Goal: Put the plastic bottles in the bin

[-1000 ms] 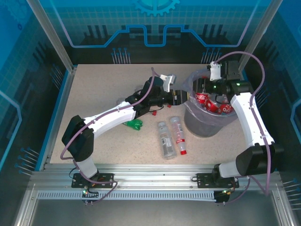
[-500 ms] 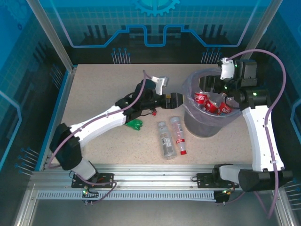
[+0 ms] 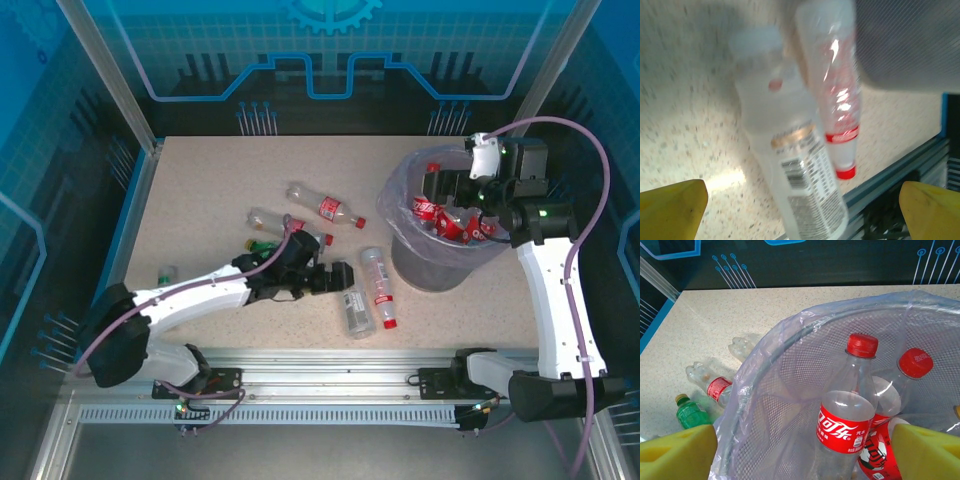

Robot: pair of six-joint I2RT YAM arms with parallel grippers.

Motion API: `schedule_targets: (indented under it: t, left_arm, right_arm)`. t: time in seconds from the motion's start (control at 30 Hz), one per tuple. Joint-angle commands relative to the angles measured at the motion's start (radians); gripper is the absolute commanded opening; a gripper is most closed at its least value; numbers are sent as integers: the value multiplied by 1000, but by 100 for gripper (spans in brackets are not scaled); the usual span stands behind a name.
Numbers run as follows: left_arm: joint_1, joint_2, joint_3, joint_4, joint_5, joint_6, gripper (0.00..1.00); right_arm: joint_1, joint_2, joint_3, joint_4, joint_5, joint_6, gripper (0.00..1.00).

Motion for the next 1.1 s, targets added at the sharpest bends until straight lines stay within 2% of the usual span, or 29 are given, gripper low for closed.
schedule_targets:
  t: [0.0,0.2,0.4,0.63,0.87,1.07]
  left_arm:
    - [-32,63,-15,40,58,-91,99]
    - [-96,204,22,71,136,-113,99]
    - [-100,255,-12,132,161,-156,99]
    - [-93,285,-12,130,122,-144,99]
    - [-79,225,8,25,60,-83,85]
    - [-58,171,27,-56,22,-29,69]
  right_arm:
    - [-8,-17,-20,22,0,13,92]
    - [20,-2,-31,20,20,20,93]
    - [36,-7,-32,8,36,15,94]
    - [47,-9,-59,26,29,18,93]
    - [55,-5,-75,31,22,16,93]
    - [58,-9,-88,41,11,24,92]
